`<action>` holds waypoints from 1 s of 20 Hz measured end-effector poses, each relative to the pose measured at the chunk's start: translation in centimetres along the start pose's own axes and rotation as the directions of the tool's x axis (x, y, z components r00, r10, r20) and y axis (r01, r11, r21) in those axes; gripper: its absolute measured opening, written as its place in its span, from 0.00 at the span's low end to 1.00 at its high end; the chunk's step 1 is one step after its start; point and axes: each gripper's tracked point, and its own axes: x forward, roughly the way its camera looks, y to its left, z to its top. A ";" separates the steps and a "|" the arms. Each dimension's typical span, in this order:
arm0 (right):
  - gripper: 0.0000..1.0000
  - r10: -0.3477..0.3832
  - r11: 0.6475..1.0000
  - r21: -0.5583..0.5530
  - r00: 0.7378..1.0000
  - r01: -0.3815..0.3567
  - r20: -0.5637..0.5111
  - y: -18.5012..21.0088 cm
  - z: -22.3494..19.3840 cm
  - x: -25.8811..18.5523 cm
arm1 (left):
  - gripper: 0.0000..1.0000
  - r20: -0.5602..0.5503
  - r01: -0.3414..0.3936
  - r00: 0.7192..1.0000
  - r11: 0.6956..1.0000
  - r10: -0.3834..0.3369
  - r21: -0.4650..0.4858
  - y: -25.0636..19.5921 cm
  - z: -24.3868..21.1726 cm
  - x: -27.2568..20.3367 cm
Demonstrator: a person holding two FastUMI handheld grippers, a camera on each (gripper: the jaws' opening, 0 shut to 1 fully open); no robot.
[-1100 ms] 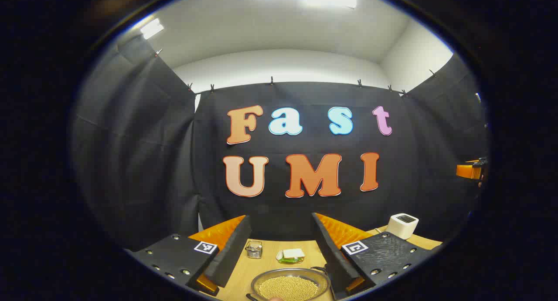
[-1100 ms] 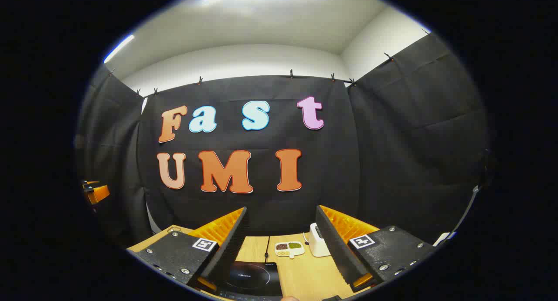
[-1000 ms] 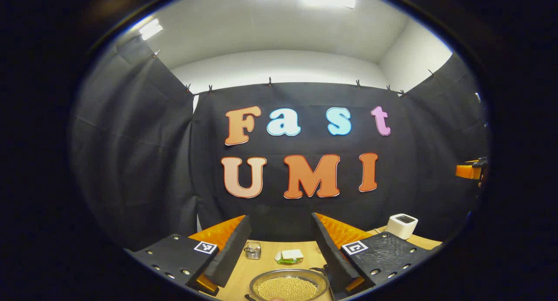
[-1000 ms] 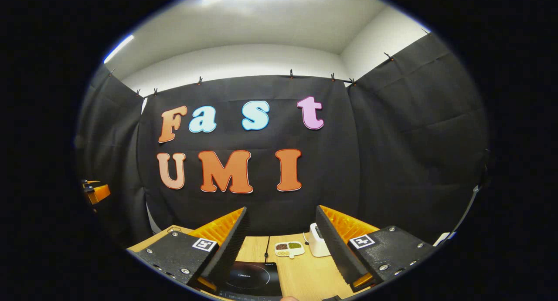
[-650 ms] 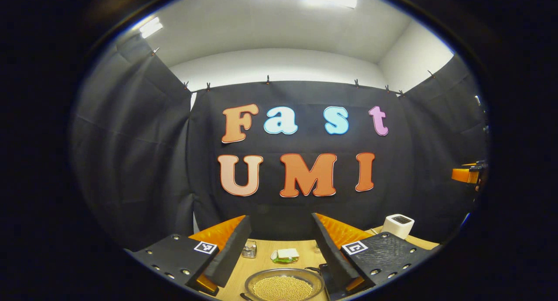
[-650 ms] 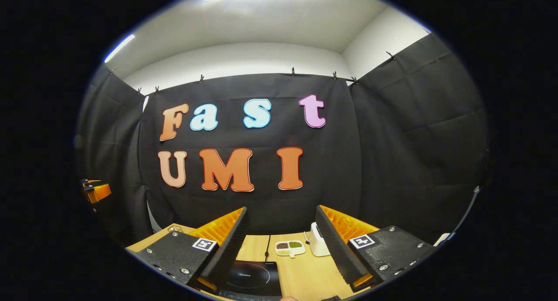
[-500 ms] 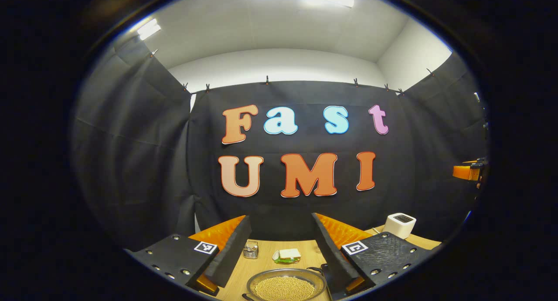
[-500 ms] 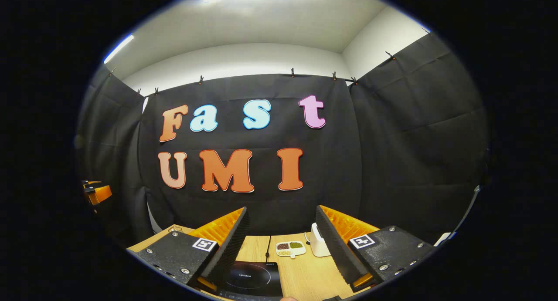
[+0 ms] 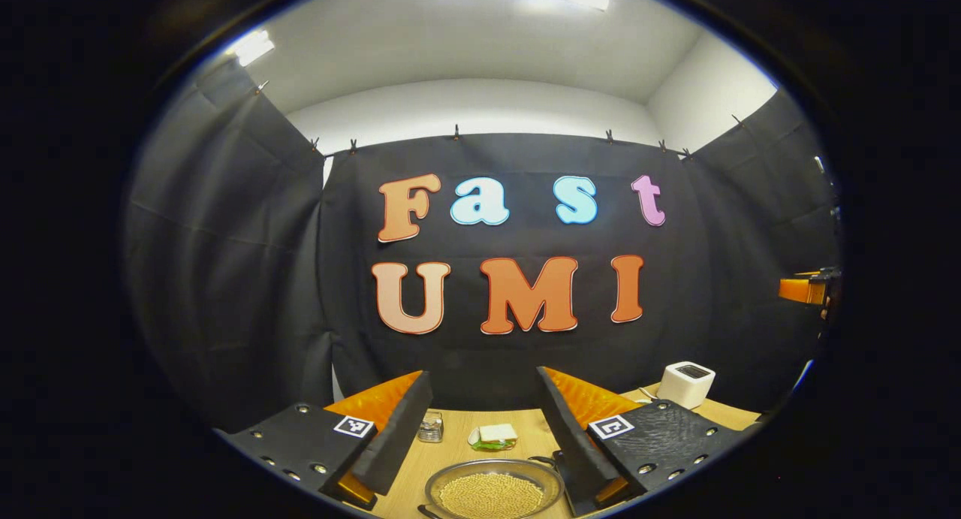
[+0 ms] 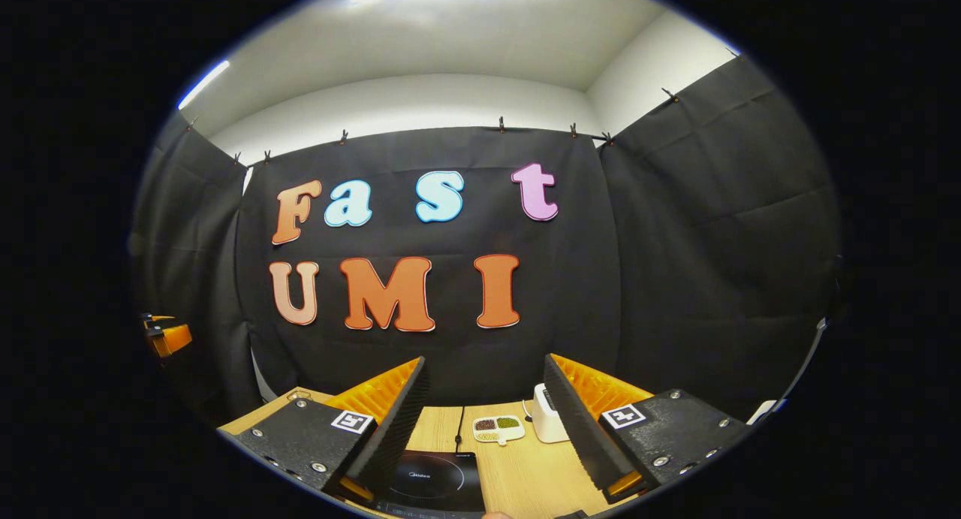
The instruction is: First push the handle of the pot to place it horizontally, then grasp the pot with both hands and set it on the induction cooktop.
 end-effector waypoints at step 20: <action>0.95 0.021 1.000 -0.013 1.000 -0.021 -0.005 1.9 -0.8 0.2 | 0.04 -0.115 0.068 0.991 0.998 -0.068 0.002 1.5 -8.2 -1.0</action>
